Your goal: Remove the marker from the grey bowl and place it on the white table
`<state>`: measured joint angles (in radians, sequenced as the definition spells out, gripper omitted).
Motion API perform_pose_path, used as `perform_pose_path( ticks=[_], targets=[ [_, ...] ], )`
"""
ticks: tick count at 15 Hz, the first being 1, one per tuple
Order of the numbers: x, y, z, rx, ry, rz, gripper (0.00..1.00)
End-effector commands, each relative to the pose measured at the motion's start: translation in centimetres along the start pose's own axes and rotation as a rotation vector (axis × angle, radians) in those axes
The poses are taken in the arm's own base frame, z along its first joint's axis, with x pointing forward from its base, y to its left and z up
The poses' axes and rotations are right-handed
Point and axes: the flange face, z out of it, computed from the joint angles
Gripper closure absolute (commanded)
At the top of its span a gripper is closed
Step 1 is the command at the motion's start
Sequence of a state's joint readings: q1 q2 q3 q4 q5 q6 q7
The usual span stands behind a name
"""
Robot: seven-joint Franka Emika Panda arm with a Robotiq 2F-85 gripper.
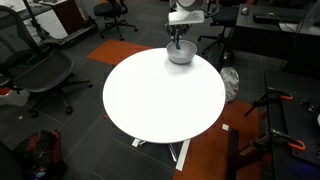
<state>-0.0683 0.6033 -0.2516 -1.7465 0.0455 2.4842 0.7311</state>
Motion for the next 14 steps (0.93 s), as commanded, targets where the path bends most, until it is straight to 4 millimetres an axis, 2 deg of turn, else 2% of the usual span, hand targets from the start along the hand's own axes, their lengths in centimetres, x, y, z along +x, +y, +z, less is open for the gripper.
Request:
perform_pose_path(
  ticks=[1,5,8,14],
  targets=[
    [-3.0,0.1,-5.4,0.014,0.022,-0.039,0.95],
    [-5.2,-2.9,-7.9,0.038,0.062,-0.136,0.95],
    [-5.2,-4.7,-7.5,0.047,0.098,-0.169,0.95],
    [-1.9,-5.6,-5.1,0.069,0.149,-0.166,0.95]
  ],
)
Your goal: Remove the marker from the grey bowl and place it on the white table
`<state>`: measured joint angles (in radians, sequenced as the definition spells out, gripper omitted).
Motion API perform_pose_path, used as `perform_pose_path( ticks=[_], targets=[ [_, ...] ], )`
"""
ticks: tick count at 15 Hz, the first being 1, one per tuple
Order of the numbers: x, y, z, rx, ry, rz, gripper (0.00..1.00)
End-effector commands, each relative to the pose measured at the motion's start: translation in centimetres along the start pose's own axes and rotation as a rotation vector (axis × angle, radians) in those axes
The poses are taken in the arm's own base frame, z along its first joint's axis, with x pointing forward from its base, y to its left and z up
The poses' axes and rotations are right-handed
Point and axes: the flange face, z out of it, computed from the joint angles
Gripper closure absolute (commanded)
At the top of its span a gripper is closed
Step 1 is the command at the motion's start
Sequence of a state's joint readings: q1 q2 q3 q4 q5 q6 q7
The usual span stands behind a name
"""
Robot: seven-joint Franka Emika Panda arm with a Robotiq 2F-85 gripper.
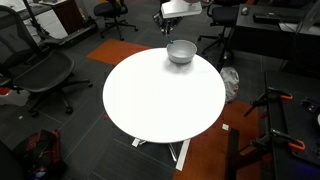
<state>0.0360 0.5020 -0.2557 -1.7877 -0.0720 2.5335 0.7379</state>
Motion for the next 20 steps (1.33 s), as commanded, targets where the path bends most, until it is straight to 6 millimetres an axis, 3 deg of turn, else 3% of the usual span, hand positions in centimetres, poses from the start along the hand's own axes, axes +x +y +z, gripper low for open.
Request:
perform_pose_path(
  ticks=[1,5,20],
  targets=[
    [2.4,-0.5,1.9,0.01,0.037,0.004,0.95],
    [3.1,-1.2,4.6,-0.006,0.017,-0.022,0.95],
    [0.4,-5.9,11.5,0.01,-0.087,-0.42,0.95]
  ],
)
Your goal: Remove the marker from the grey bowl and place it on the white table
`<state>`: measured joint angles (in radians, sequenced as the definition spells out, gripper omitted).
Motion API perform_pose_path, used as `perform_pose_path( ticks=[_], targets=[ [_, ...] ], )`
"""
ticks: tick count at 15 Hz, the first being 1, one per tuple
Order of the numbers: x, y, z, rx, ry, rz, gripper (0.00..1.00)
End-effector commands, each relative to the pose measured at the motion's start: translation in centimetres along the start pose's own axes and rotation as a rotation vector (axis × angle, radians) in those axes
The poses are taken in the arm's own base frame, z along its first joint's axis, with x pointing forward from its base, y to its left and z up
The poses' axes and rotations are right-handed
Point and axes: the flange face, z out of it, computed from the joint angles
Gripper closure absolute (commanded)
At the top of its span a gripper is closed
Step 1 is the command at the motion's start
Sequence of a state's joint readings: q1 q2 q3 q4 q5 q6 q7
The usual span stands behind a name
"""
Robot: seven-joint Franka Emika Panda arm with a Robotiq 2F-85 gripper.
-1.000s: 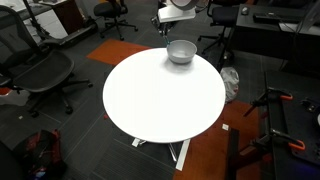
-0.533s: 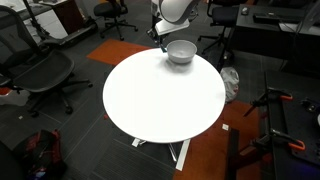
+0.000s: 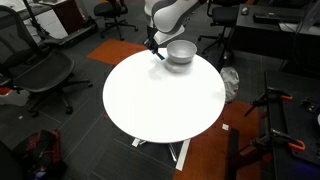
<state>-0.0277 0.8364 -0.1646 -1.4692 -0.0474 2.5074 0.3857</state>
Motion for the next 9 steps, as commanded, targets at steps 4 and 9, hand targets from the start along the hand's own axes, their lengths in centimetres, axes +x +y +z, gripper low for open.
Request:
perform_pose_path(
  ticks=[4,9],
  targets=[
    [0.5,-0.6,3.0,-0.007,-0.075,-0.045,0.95],
    [0.5,-1.0,5.0,-0.021,-0.095,-0.044,0.95]
  ],
)
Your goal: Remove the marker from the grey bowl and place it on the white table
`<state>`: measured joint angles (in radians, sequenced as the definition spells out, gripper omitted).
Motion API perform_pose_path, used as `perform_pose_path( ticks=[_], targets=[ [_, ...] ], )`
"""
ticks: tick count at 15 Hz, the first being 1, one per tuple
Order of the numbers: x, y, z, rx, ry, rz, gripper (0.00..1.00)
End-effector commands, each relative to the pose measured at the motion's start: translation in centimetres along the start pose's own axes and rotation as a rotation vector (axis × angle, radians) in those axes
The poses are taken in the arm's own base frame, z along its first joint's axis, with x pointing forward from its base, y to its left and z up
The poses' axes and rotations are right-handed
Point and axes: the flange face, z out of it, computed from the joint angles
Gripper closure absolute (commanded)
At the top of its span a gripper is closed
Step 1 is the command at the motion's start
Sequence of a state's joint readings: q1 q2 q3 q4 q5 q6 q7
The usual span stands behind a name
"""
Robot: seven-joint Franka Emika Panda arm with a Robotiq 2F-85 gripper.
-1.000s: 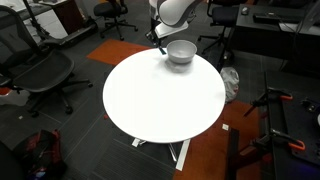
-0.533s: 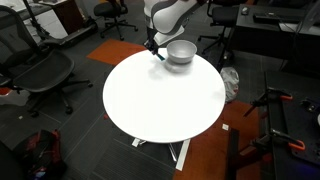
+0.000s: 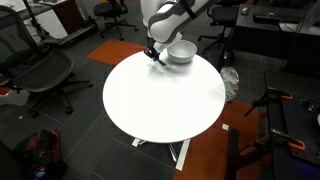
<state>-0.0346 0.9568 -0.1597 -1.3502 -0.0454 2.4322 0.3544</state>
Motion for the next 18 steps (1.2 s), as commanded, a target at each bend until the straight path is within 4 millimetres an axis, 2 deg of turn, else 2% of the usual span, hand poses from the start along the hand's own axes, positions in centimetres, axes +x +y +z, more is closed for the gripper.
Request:
perform_pose_path(
  ticks=[1,2,3,6,10,11,18],
  targets=[
    [0.9,-0.3,0.7,-0.002,-0.028,0.004,0.88],
    [1.0,-0.3,0.8,-0.007,-0.031,0.009,0.56],
    [1.1,-0.3,0.9,-0.01,-0.034,0.014,0.55],
    [1.5,-0.2,0.3,-0.022,-0.023,0.011,0.33],
    [2.4,0.3,-2.2,-0.01,0.014,0.016,0.05],
    [2.5,0.4,-2.8,-0.007,0.02,0.018,0.0],
    [2.3,1.7,-10.3,0.022,0.061,0.011,0.0]
  ],
)
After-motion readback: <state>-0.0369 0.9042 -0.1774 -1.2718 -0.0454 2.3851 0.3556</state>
